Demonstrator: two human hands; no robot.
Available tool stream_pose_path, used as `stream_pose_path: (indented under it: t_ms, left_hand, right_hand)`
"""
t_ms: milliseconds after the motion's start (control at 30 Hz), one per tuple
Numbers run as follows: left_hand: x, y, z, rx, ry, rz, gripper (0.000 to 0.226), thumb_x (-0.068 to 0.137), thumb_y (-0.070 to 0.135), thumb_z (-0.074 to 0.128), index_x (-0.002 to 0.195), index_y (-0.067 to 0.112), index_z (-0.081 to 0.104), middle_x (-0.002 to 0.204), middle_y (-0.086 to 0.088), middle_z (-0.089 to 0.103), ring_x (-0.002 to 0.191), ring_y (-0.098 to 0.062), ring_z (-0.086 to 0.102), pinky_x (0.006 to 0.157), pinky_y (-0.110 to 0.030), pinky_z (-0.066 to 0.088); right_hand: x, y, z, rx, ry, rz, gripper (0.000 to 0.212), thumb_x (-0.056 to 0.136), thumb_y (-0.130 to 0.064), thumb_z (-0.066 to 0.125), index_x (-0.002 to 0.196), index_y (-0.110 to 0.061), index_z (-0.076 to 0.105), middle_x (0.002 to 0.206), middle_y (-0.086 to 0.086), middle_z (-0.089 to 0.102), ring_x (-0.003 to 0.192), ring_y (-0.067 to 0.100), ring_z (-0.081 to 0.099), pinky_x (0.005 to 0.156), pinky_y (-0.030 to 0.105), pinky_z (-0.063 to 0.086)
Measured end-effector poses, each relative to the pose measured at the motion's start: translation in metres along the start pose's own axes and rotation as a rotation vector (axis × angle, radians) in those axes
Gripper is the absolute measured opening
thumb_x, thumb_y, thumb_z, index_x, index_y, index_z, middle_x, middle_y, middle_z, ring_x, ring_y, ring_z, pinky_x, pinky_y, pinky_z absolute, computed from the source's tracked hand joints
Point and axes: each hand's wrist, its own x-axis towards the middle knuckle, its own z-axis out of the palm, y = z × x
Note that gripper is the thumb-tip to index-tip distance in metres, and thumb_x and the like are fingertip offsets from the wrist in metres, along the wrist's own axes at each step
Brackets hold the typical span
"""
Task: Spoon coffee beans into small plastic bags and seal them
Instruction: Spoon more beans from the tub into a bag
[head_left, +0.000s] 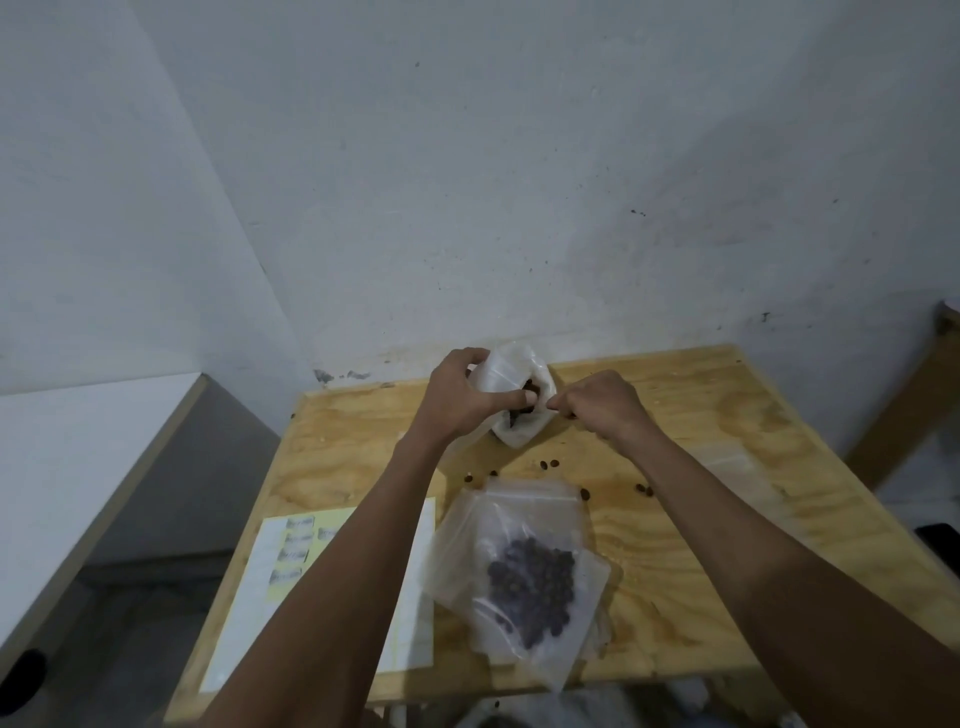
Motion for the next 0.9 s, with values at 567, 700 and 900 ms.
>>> stream_pose_path:
  t_ms: [567,700,900]
  left_hand:
    - [-0.033,-0.011,-0.005,0.213,0.111,0.111,0.120,0.048,0.082,0.068,0.141,0.008,0.051,0.132,-0.006,0.056,0.121,-0.022,0.053,0.095,-0.027,0.039]
    - [-0.035,-0.006,-0.002,0.204,0.121,0.127,0.115,0.050,0.080,0.071,0.138,0.007,0.054,0.126,0.001,0.056,0.113,-0.014,0.051,0.089,-0.024,0.037]
    - [-0.029,-0.015,0.000,0.208,0.160,0.075,0.100,0.063,0.059,0.089,0.141,0.008,0.051,0.132,-0.006,0.056,0.119,-0.021,0.054,0.090,-0.025,0.038]
  right_hand:
    - [-0.029,-0.058,-0.029,-0.156,0.064,-0.137,0.030,0.060,-0.014,0.070,0.052,-0.015,0.041,0.060,0.006,0.041,0.056,0.020,0.035,0.057,0.035,0.031]
    - [-0.036,-0.062,-0.016,-0.309,0.039,-0.186,0.022,0.070,-0.025,0.073,0.078,-0.005,0.078,0.079,0.009,0.078,0.072,0.027,0.074,0.061,0.035,0.054]
    - [-0.052,-0.067,-0.011,-0.607,0.242,-0.409,0.023,0.088,-0.013,0.063,0.088,-0.025,0.082,0.083,-0.004,0.077,0.066,0.019,0.068,0.056,0.025,0.052]
